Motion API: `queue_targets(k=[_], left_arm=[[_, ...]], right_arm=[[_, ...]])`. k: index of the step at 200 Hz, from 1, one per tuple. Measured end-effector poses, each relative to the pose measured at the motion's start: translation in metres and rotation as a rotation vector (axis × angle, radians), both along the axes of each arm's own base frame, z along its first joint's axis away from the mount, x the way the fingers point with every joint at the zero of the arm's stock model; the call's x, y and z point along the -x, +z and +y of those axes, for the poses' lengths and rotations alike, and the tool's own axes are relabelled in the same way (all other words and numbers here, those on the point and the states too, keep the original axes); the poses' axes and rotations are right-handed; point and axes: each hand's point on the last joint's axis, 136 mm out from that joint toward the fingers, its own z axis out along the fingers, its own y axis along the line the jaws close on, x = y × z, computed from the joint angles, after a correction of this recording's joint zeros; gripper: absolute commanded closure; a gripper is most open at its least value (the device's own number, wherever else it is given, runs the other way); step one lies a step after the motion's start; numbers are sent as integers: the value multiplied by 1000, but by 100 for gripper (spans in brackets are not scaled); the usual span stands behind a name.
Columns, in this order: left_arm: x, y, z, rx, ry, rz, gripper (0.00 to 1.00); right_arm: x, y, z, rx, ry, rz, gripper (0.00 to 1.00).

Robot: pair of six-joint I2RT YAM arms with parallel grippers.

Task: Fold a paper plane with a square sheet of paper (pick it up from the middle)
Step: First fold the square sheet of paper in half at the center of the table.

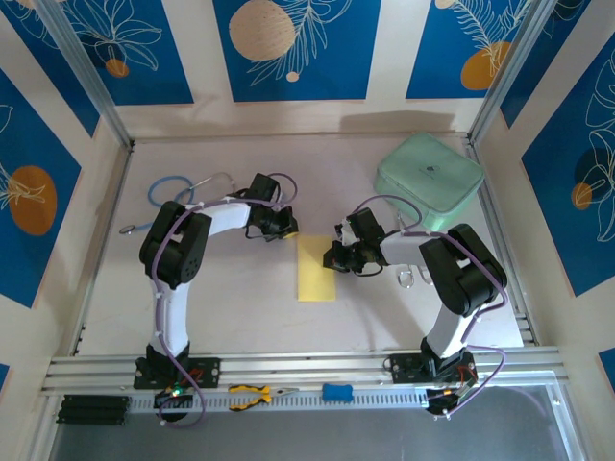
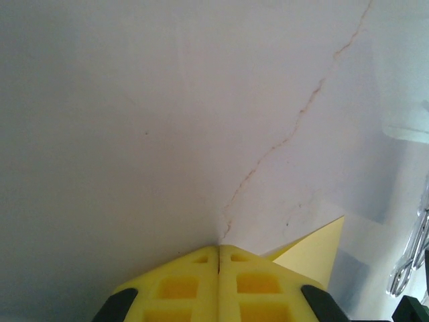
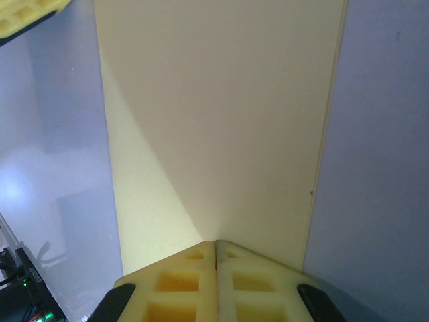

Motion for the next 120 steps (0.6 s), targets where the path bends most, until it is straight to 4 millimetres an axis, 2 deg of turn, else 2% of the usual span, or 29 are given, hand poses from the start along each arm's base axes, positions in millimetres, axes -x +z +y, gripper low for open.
queue_targets(k=[42,64,91,120], left_arm=[[-3,4,8,-31,22,-27,92],[2,19,13,-10,23,-67,91],[6,43,3,89,-17,-136,90],[10,54,-13,184,-76,-164,90]], right_arm=[[0,0,0,1,12,-9,100],[1,0,0,0,16,-7,100],[1,0,0,2,16,-4,100],[2,0,0,5,16,2,100]])
